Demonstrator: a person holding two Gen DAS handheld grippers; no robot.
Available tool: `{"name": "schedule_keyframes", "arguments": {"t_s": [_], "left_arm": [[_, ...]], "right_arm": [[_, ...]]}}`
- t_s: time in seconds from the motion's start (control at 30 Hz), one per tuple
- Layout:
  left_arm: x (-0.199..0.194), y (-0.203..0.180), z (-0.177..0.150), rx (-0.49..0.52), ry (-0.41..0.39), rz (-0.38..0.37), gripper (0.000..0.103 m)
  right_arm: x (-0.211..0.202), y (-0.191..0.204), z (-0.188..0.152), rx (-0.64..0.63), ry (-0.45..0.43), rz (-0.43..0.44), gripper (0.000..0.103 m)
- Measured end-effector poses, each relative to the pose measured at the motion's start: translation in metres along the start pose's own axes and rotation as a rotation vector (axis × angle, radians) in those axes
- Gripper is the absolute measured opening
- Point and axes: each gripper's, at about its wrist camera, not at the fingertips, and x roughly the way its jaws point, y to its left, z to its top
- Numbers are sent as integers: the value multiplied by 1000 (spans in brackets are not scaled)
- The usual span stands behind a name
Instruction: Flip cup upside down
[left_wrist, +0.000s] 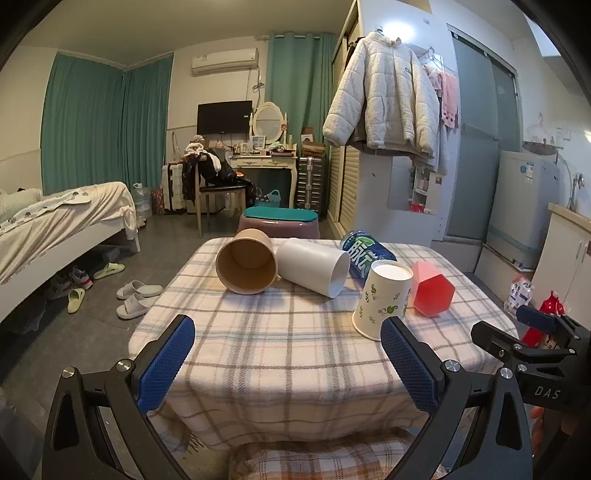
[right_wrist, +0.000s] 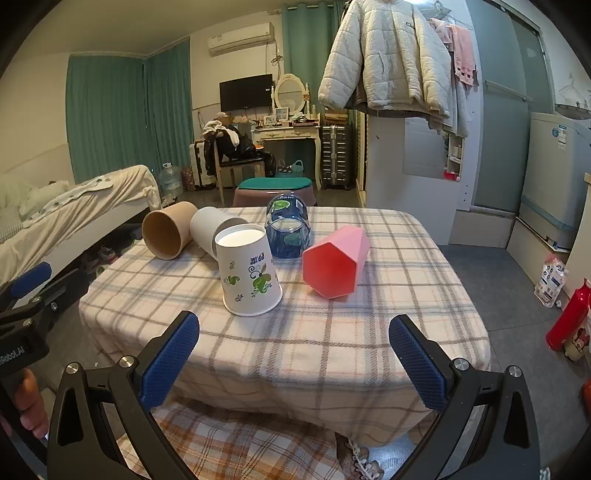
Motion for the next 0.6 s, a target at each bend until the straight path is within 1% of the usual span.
{"name": "schedule_keyframes", "arguments": {"t_s": [0.6], "left_arm": [[-2,-1,-2,7,4,0,103]], "right_arm": [[-2,-2,1,-1,0,-5,103]]}}
